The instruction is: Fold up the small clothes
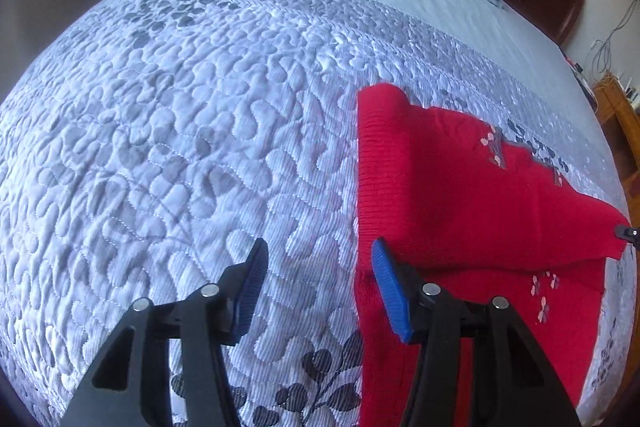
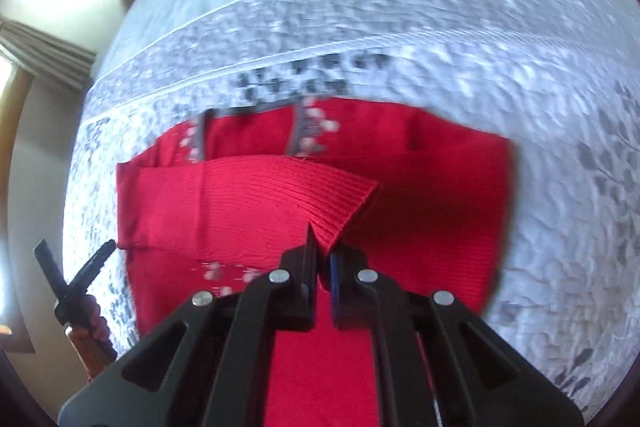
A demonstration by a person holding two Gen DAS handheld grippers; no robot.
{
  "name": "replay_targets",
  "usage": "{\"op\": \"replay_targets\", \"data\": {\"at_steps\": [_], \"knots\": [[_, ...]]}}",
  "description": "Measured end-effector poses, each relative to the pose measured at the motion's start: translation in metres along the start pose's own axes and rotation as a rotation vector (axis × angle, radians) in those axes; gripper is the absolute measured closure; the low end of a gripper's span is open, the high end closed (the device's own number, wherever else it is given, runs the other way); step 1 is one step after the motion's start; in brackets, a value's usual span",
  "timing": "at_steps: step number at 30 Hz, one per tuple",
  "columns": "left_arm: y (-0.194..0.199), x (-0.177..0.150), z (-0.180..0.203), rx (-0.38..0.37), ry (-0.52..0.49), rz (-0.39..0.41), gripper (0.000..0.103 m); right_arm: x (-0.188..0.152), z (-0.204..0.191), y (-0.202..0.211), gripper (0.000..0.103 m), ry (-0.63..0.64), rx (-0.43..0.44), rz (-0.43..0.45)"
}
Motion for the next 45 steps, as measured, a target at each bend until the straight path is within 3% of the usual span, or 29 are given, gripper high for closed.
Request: {"op": "replay_targets", "data": {"at_steps": [5, 10, 13, 14, 17, 20, 22, 23, 26, 30, 33, 37, 41, 43, 45], "knots": [[-0.02, 0.019, 0.028, 0.017, -0.046, -0.016, 0.047, -0.02, 0.048, -0.001, 0.099, -0.063, -0.028, -0.012], [-0.061, 0.026, 0.052, 0.141, -0.146, -0.042, 0.044, -0.031, 0.079, -0.016, 0.099, -0.1, -0.045, -0.051], [-0.068, 0.022, 0.059, 0.212, -0.224, -0.012, 0.045, -0.039, 0.085, -0.036, 0.097, -0.103, -0.046, -0.08], [-0.067, 0.022, 0.06, 0.214, -0.227, -0.01, 0.046, -0.041, 0.085, -0.038, 0.095, -0.1, -0.039, -0.074], [-0.058, 0.022, 0.056, 0.171, -0.175, -0.035, 0.052, -0.045, 0.085, -0.029, 0.071, -0.103, 0.001, -0.04], [-0.041, 0.019, 0.055, 0.084, -0.101, -0.053, 0.055, -0.054, 0.082, -0.02, 0.062, -0.076, -0.006, -0.045], [-0.035, 0.014, 0.063, 0.063, -0.108, -0.052, 0.055, -0.058, 0.08, -0.02, 0.062, -0.07, 0.013, -0.05], [-0.037, 0.011, 0.067, 0.079, -0.128, -0.055, 0.055, -0.06, 0.081, -0.022, 0.066, -0.07, 0.006, -0.06], [-0.051, 0.0, 0.073, 0.168, -0.178, -0.065, 0.054, -0.062, 0.082, -0.025, 0.1, -0.077, -0.007, -0.069], [-0.06, -0.003, 0.071, 0.229, -0.23, -0.056, 0.043, -0.07, 0.092, -0.017, 0.101, -0.084, 0.003, -0.066], [-0.065, -0.001, 0.066, 0.219, -0.195, -0.083, 0.041, -0.075, 0.102, -0.023, 0.101, -0.113, -0.001, -0.078], [-0.065, 0.0, 0.067, 0.248, -0.221, -0.061, 0.037, -0.074, 0.097, -0.028, 0.1, -0.088, -0.037, -0.065], [-0.039, -0.007, 0.054, 0.208, -0.157, -0.069, 0.037, -0.088, 0.088, -0.005, 0.077, -0.092, -0.031, -0.024], [-0.019, -0.024, 0.045, 0.166, -0.137, -0.098, 0.037, -0.109, 0.078, 0.01, 0.074, -0.061, -0.048, -0.02], [0.0, -0.049, 0.031, 0.162, -0.145, -0.125, 0.038, -0.138, 0.062, 0.022, 0.064, -0.045, -0.015, -0.023]]}}
Point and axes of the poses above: each gripper's, at about its wrist camera, not at the fingertips, and y roughly against the way its jaws point, z to its right, x to its top, the point moved 7 cm from there along -y, roughly the way its jaws point, and after that the axes turned 11 degrees about y, right-handed, at the moved point
